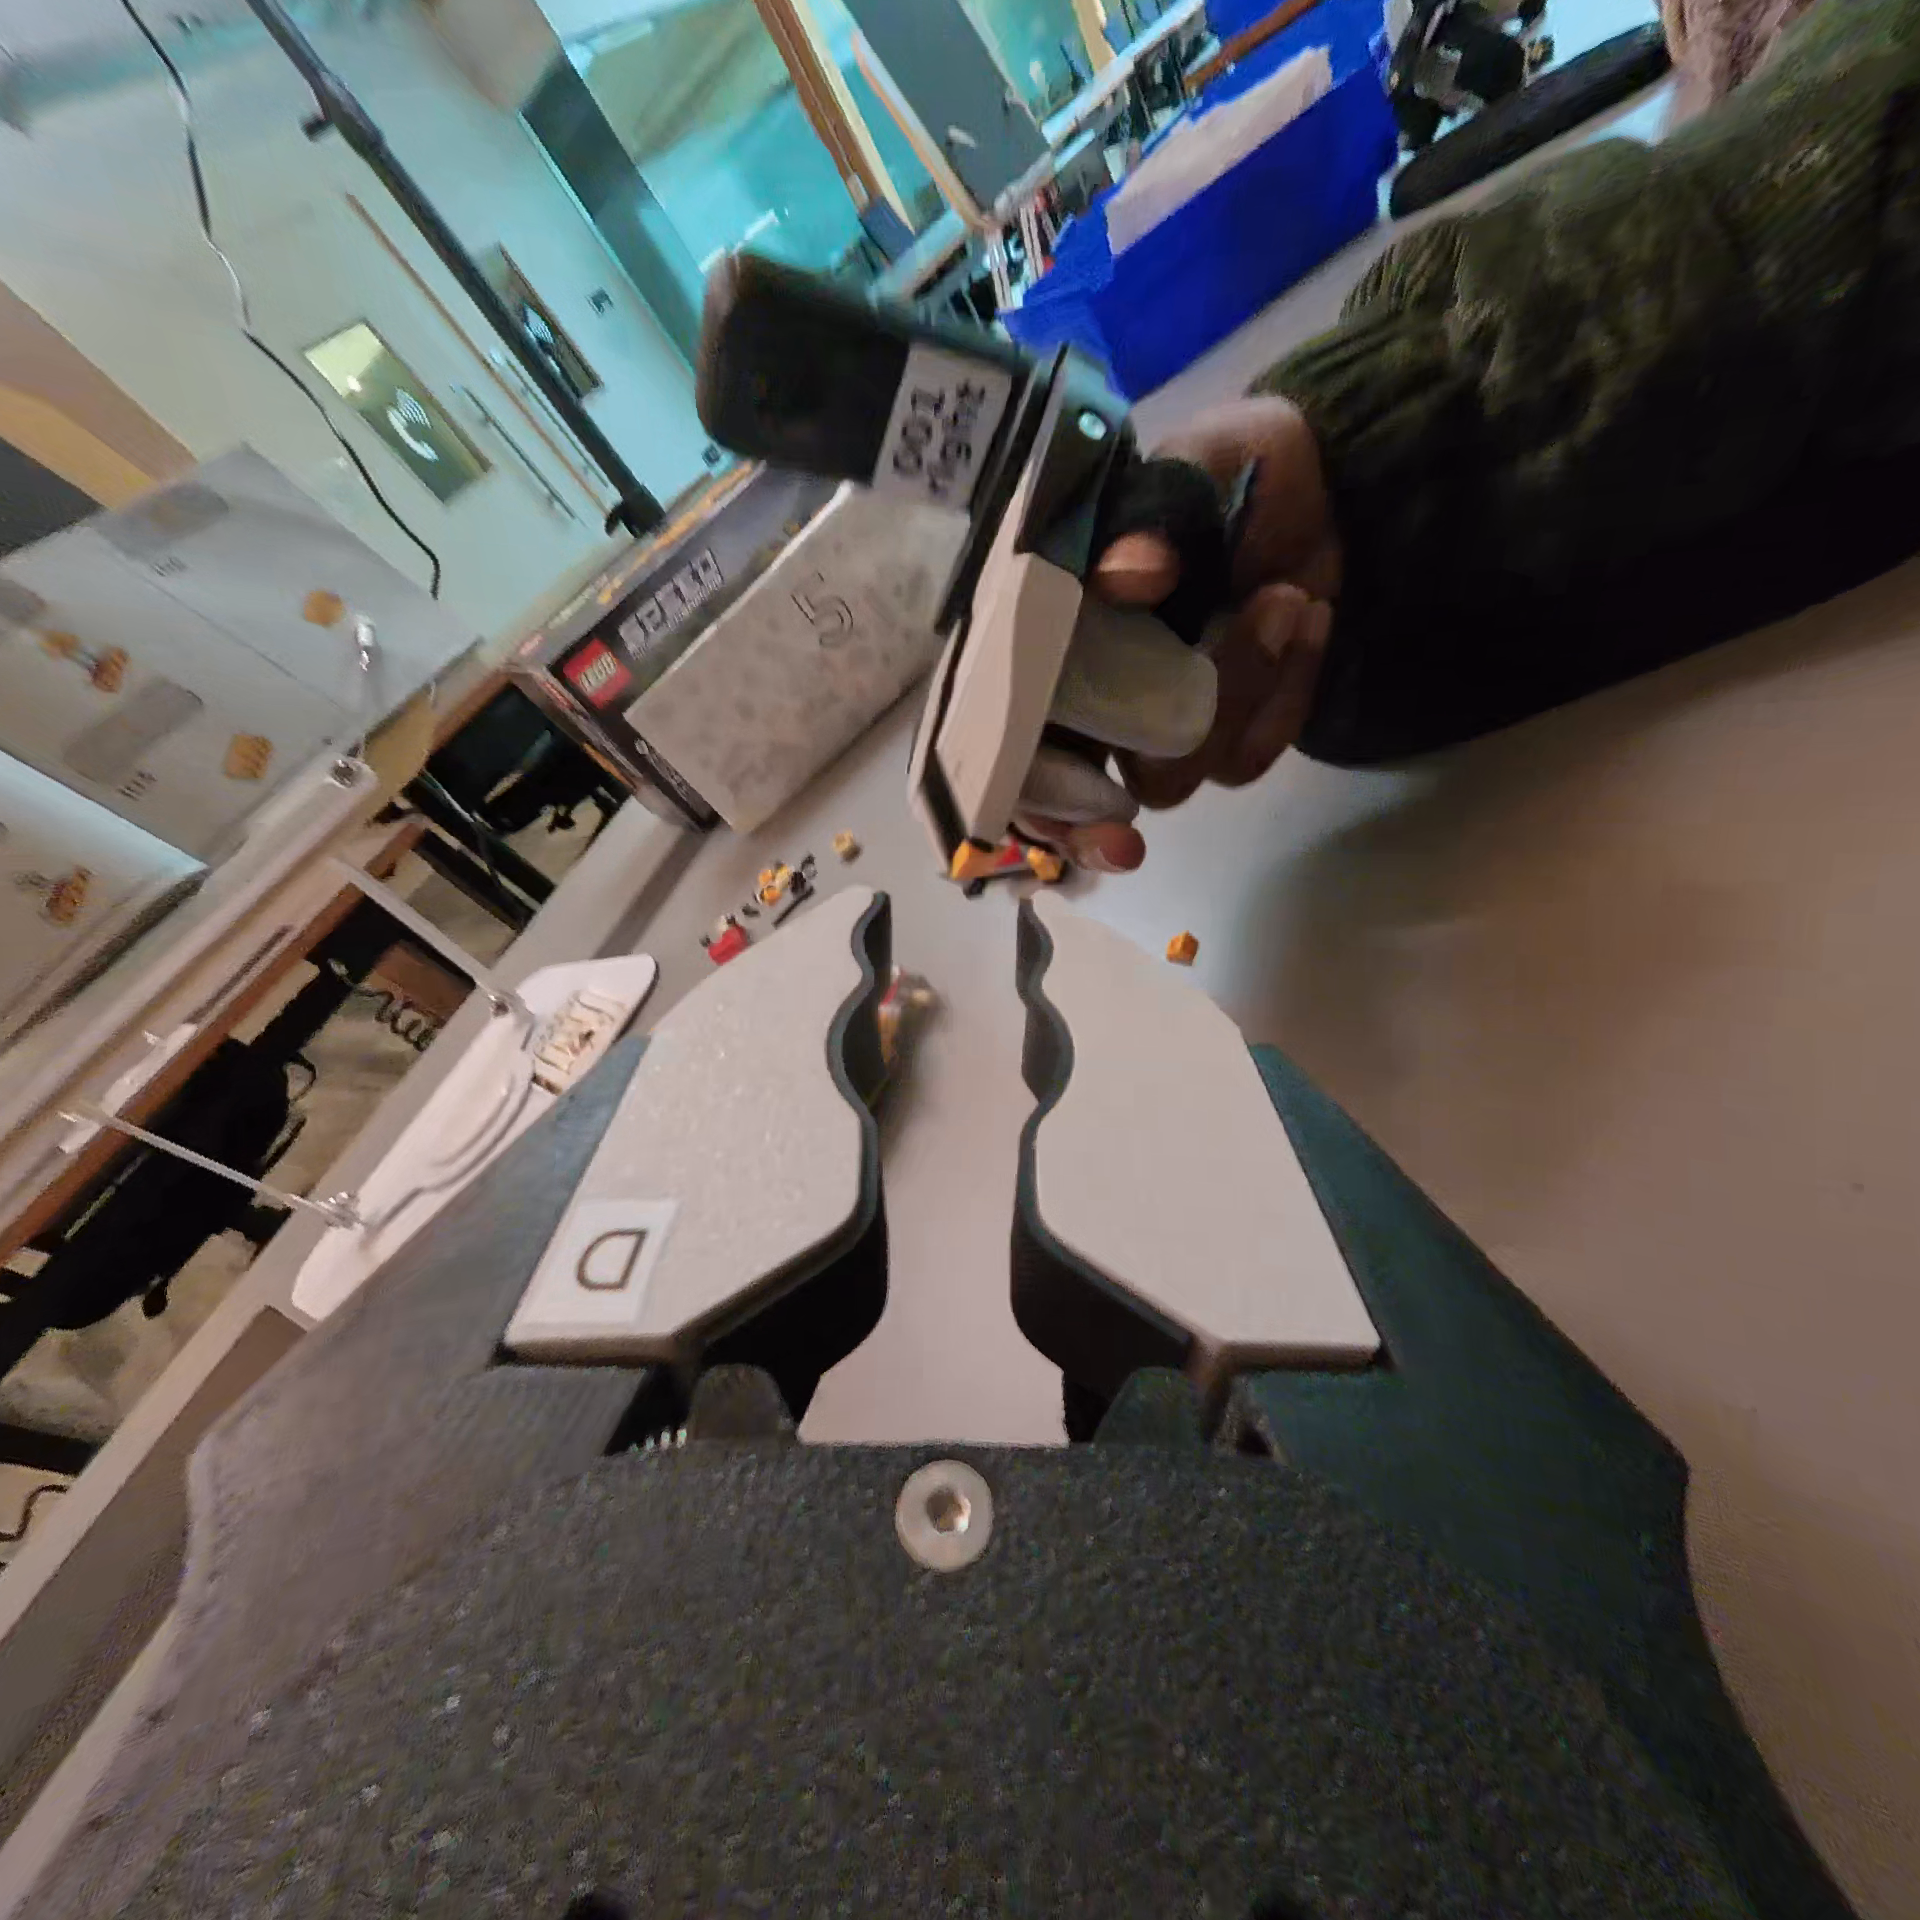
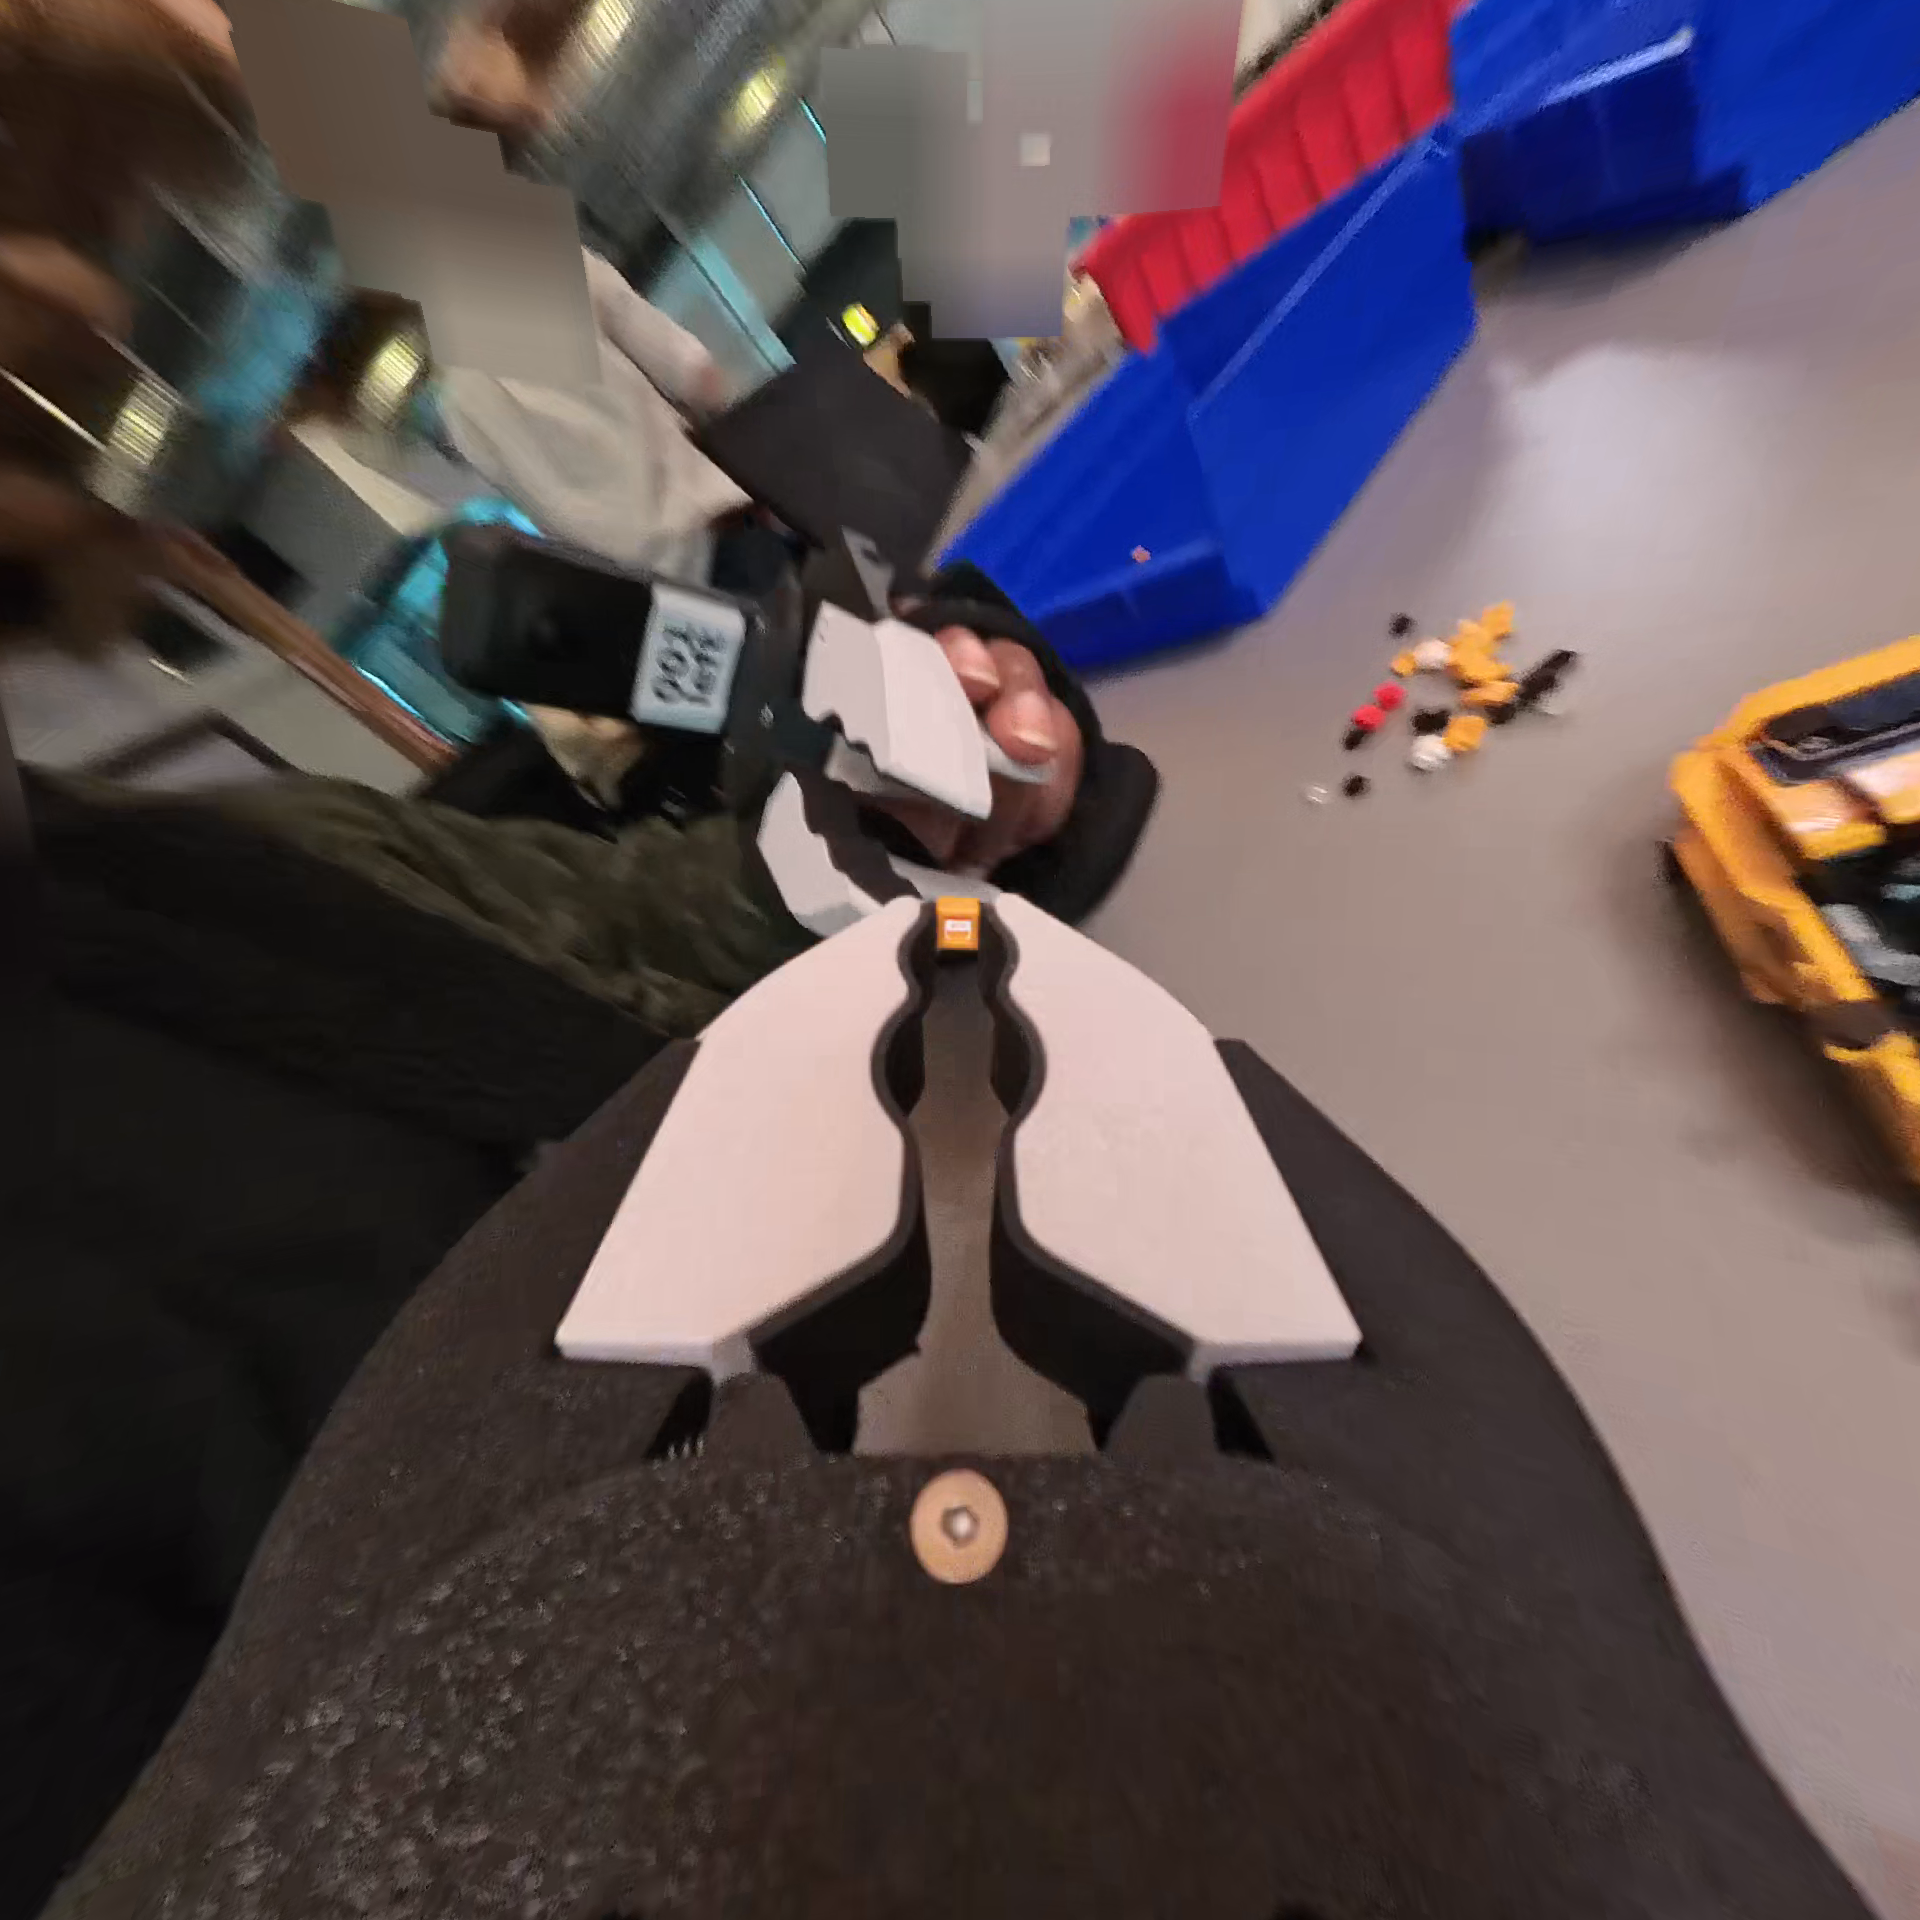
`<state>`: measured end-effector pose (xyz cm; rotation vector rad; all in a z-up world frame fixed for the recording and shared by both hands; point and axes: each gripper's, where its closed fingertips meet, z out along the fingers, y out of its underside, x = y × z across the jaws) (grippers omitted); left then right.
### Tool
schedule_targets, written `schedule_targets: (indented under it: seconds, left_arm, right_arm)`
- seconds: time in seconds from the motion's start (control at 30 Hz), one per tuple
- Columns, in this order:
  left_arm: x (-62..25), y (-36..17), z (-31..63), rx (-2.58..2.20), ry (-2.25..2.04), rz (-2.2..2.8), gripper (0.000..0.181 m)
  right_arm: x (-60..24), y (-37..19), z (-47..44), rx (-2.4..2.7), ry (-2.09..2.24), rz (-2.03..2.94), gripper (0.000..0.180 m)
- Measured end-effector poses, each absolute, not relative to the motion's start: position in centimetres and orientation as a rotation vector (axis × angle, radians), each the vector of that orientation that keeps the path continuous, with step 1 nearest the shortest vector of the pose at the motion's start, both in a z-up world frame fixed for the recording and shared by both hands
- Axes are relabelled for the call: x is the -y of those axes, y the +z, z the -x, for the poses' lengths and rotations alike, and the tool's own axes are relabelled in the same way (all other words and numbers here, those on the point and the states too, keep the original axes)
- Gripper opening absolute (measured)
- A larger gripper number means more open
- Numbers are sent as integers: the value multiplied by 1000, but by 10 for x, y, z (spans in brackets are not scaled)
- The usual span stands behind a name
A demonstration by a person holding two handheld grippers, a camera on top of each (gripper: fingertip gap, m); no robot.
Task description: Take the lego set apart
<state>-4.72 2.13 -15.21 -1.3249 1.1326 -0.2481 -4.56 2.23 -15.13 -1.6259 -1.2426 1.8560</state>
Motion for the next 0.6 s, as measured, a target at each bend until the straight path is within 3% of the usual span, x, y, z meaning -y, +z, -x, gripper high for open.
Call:
schedule_targets:
  seconds: [0.6]
  left_arm:
    - [-8, -134, 33, -1124, -197, 1195, 7]
  right_arm:
    - [-2, -130, 44, 1114, 2305, 1541, 7]
